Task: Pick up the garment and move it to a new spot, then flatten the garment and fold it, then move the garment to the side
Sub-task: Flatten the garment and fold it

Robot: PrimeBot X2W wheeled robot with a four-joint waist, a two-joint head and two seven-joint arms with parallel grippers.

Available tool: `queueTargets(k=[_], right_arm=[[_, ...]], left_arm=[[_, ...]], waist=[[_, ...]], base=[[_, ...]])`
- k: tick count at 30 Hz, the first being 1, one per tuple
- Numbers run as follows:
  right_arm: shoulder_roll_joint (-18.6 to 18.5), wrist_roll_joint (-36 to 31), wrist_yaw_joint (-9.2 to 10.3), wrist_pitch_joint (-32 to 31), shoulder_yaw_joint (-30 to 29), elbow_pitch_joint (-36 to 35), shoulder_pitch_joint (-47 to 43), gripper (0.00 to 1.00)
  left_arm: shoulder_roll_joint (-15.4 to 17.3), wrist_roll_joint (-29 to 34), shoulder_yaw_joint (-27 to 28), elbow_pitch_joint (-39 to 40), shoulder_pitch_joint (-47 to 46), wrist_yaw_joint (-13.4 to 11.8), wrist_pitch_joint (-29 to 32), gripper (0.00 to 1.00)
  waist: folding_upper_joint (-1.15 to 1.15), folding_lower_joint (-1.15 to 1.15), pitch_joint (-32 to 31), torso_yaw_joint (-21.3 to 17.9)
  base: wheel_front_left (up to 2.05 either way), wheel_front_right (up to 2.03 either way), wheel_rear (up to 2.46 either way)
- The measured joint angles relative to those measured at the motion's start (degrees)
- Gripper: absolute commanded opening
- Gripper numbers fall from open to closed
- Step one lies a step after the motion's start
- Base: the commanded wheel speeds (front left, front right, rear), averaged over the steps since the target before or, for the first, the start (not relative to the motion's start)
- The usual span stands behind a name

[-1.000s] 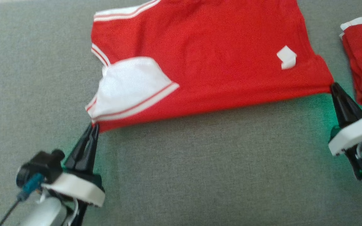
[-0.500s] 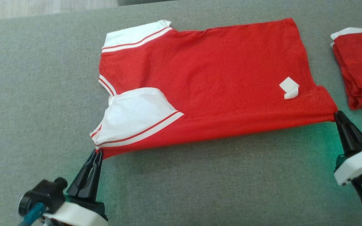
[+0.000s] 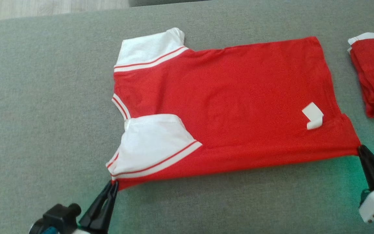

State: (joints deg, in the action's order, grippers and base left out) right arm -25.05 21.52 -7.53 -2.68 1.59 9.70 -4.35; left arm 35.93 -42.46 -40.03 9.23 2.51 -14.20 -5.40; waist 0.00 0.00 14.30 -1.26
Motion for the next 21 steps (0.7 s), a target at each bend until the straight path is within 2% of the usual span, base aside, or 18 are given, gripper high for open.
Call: queueTargets(k=[9, 14, 15, 16, 17, 18, 21], right_arm=[[1.6, -0.92, 0.0, -3.11, -4.64, -6.77, -7.73, 0.0], [2.64, -1.04, 0.0, -4.24, -5.36, -8.23, -8.72, 0.0], [2.88, -1.37, 0.0, -4.25, -5.43, -8.22, -8.71, 0.2], [3.11, -1.62, 0.0, -4.25, -5.57, -8.17, -8.67, 0.55], [3.28, -1.83, 0.0, -4.27, -5.66, -8.11, -8.65, 1.0], [3.49, -2.03, 0.0, -4.41, -5.83, -7.95, -8.63, 1.0], [4.03, -2.56, 0.0, -4.38, -6.3, -8.05, -8.44, 1.0]], left_arm=[[1.54, -0.37, -1.53, 2.43, 2.69, -0.49, 2.18, 0.0], [1.74, -1.93, -2.11, 2.08, 2.71, 0.15, 2.89, 0.0], [1.66, -2.02, -2.22, 1.77, 2.69, 0.38, 2.89, 0.0], [1.6, -2.02, -2.4, 1.32, 2.63, 0.82, 2.98, 0.0], [1.49, -2.02, -2.52, 0.71, 2.47, 1.27, 3.34, 0.41], [1.38, -2.02, -2.8, 0.0, 2.31, 1.85, 3.57, 1.0], [0.85, -2.0, -3.14, -1.88, 1.14, 2.45, 3.88, 1.0]], waist=[[0.0, 0.0, 0.8, 0.48], [0.0, 0.0, 1.13, 0.37], [0.0, 0.0, 1.18, 0.35], [0.0, 0.0, 1.2, 0.36], [0.0, 0.0, 1.17, 0.39], [0.0, 0.0, 1.1, 0.43], [0.0, 0.0, 0.68, 0.4]], base=[[0.0, 0.0, 0.0], [0.0, 0.0, 0.0], [0.0, 0.0, 0.0], [0.0, 0.0, 0.0], [0.0, 0.0, 0.0], [0.0, 0.0, 0.0], [0.0, 0.0, 0.0]])
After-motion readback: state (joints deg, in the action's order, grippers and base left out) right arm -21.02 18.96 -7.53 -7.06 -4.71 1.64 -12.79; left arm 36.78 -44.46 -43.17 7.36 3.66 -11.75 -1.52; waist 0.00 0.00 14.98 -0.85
